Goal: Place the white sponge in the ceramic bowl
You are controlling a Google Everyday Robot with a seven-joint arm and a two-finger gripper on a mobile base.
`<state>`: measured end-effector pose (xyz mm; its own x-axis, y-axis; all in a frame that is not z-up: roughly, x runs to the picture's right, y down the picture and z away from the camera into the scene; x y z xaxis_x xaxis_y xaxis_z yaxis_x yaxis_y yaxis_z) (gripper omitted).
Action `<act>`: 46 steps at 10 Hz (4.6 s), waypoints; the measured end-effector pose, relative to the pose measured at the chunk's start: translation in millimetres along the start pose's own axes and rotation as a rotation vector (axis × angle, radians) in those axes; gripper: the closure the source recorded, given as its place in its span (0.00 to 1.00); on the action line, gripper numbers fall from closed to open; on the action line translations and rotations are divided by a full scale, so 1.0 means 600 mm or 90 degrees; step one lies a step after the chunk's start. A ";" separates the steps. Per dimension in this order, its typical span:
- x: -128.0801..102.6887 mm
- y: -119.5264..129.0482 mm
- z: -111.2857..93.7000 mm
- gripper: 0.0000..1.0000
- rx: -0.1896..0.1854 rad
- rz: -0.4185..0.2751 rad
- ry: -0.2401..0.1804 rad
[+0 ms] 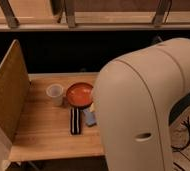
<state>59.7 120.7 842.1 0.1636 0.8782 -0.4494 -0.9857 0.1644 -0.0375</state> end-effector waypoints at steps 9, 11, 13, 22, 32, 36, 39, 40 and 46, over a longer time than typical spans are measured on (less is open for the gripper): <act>0.000 0.000 0.000 0.20 0.000 0.000 0.000; 0.000 0.000 0.000 0.20 0.000 0.000 0.000; 0.000 0.000 0.000 0.20 0.001 -0.003 0.000; 0.068 0.065 0.017 0.20 0.029 -0.090 0.071; 0.091 0.116 0.086 0.25 -0.034 -0.050 0.129; 0.085 0.120 0.093 0.64 -0.040 -0.060 0.131; 0.078 0.131 0.077 0.94 -0.039 -0.085 0.113; 0.076 0.137 0.067 0.99 -0.039 -0.093 0.102; 0.037 0.138 -0.076 1.00 0.007 -0.128 -0.040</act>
<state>-20.2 133.3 788.2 0.3598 0.8533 -0.3774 -0.9323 0.3441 -0.1108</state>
